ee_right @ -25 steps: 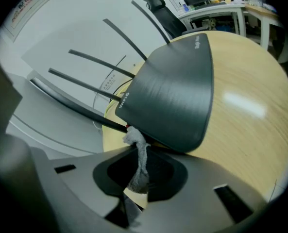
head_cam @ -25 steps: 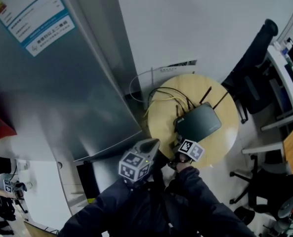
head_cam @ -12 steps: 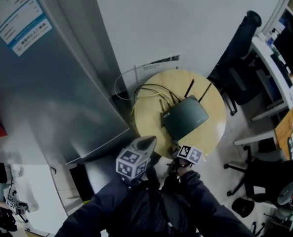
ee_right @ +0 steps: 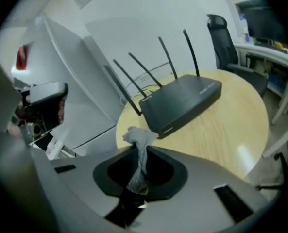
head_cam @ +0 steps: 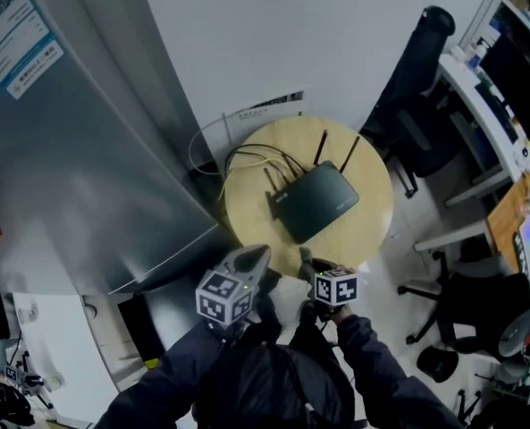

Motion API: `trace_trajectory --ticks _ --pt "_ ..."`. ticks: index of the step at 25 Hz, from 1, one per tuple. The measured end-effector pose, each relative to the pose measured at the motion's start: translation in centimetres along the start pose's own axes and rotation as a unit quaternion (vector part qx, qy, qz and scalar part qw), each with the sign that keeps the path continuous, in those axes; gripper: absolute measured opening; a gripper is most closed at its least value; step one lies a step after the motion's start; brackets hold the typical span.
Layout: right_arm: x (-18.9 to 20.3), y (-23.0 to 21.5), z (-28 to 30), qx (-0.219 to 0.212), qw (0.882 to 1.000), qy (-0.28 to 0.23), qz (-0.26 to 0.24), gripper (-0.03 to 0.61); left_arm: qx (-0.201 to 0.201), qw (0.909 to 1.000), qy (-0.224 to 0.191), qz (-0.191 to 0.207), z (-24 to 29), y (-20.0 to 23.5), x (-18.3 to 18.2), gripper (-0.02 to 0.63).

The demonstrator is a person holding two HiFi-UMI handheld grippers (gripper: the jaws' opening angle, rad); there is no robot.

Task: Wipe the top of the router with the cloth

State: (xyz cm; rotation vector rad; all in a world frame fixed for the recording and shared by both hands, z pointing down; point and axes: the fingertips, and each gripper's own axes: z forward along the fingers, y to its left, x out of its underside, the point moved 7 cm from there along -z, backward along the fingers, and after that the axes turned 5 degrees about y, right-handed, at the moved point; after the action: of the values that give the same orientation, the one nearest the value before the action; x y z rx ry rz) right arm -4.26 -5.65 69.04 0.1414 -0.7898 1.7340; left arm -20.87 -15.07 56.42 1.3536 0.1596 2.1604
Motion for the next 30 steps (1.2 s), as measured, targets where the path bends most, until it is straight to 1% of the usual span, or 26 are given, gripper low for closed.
trace_trajectory --ticks 3,9,13,16,19,21,24,28,30 --pt "1.3 0.8 -4.1 -0.005 0.998 -0.024 -0.063 0.072 -0.001 1.0000 -0.008 -0.005 -0.6 -1.8 0.4 0.002" --pt "3.6 0.6 -14.0 -0.015 0.988 -0.087 -0.128 0.072 -0.015 0.9991 -0.024 -0.032 -0.9 -6.8 2.3 0.002" --pt "3.7 0.3 -19.8 -0.026 0.976 -0.129 -0.174 0.072 -0.034 0.9980 -0.041 -0.033 -0.6 -11.6 3.1 0.002" --pt "3.6 0.4 -23.9 -0.045 0.963 -0.152 -0.220 0.072 -0.054 0.9954 -0.066 -0.042 -0.9 -15.7 3.5 0.002" --pt "3.7 0.3 -27.9 -0.073 0.952 -0.177 -0.239 0.072 -0.069 0.9931 -0.085 -0.042 -1.2 -20.2 3.7 0.002" --pt "3.4 0.2 -29.5 -0.088 0.945 -0.193 -0.251 0.072 -0.077 0.9912 -0.100 -0.041 -1.6 -22.3 3.5 0.002" --pt "2.4 0.4 -30.6 -0.097 0.934 -0.207 -0.274 0.072 -0.084 0.9878 -0.126 -0.035 -2.3 -24.1 2.4 0.002" --pt "1.4 0.8 -32.4 -0.099 0.926 -0.225 -0.287 0.072 -0.082 0.9857 -0.145 -0.023 -2.5 -25.7 0.8 0.002" --pt "1.0 1.0 -33.2 -0.098 0.923 -0.230 -0.291 0.072 -0.077 0.9855 -0.150 -0.018 -2.4 -26.2 0.2 0.002"
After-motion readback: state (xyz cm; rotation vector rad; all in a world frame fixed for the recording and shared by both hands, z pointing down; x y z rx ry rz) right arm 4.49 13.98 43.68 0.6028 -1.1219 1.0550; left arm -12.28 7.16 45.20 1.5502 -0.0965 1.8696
